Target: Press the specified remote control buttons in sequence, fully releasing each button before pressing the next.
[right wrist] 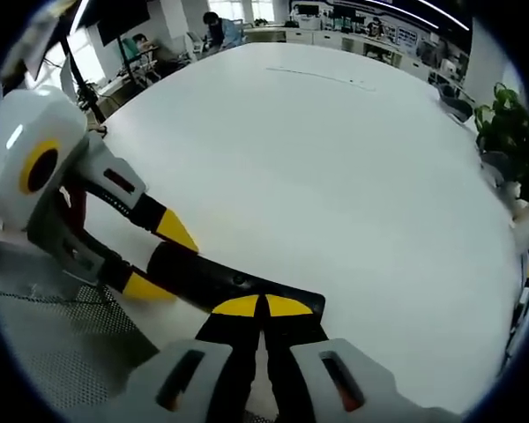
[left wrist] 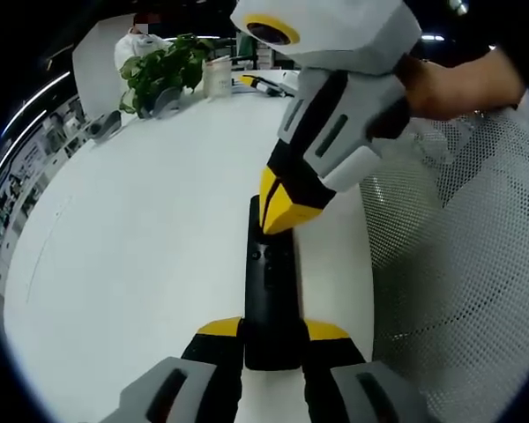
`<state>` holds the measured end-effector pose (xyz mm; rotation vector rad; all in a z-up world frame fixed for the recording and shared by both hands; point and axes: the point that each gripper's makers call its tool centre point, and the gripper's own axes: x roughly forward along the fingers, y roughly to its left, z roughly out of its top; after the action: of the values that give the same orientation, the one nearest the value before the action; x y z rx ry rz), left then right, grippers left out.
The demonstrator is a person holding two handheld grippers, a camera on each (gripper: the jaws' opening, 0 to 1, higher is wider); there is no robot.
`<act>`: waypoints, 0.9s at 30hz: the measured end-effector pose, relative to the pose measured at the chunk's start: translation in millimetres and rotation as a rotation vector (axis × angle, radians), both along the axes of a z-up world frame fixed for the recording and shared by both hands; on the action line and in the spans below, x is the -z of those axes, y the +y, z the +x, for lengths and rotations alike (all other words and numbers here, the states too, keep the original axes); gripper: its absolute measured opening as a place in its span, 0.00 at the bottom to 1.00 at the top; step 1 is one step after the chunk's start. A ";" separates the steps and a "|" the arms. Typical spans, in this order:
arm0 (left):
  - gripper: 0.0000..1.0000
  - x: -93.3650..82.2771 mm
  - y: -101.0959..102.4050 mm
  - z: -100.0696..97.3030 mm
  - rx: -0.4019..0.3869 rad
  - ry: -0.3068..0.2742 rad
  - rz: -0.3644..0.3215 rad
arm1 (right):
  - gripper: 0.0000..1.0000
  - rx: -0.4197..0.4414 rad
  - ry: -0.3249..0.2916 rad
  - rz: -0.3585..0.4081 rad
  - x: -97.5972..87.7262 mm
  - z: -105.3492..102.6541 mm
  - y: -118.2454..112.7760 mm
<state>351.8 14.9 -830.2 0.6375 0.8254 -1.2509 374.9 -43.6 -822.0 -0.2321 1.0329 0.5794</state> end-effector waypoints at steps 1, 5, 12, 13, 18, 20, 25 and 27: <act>0.25 -0.2 0.1 -0.2 0.000 0.000 -0.001 | 0.00 -0.003 -0.001 -0.003 0.1 0.2 -0.1; 0.25 -0.4 1.3 -0.8 0.003 -0.001 0.003 | 0.00 -0.001 0.002 -0.002 -0.4 0.0 -0.2; 0.25 0.1 5.8 0.4 -0.004 0.000 0.013 | 0.00 -0.017 -0.001 -0.018 -0.2 0.8 -2.6; 0.25 0.2 6.2 0.6 -0.004 -0.001 0.014 | 0.00 -0.018 -0.001 -0.020 0.0 1.0 -3.1; 0.25 -0.4 6.8 0.4 -0.006 -0.002 0.017 | 0.00 -0.004 0.007 -0.019 -0.2 1.4 -9.3; 0.25 -0.4 6.9 0.5 -0.009 0.000 0.016 | 0.00 0.004 0.011 -0.015 -0.5 1.4 -10.8; 0.25 -0.3 6.9 0.7 -0.008 -0.002 0.015 | 0.00 0.010 0.015 -0.017 -0.4 0.7 -11.9; 0.25 0.1 6.9 0.9 -0.007 -0.002 0.015 | 0.00 0.010 0.015 -0.020 -0.4 0.5 -12.1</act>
<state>352.7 21.9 -830.3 0.6476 0.8355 -1.2379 375.4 -55.7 -821.6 -0.2403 1.0536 0.5631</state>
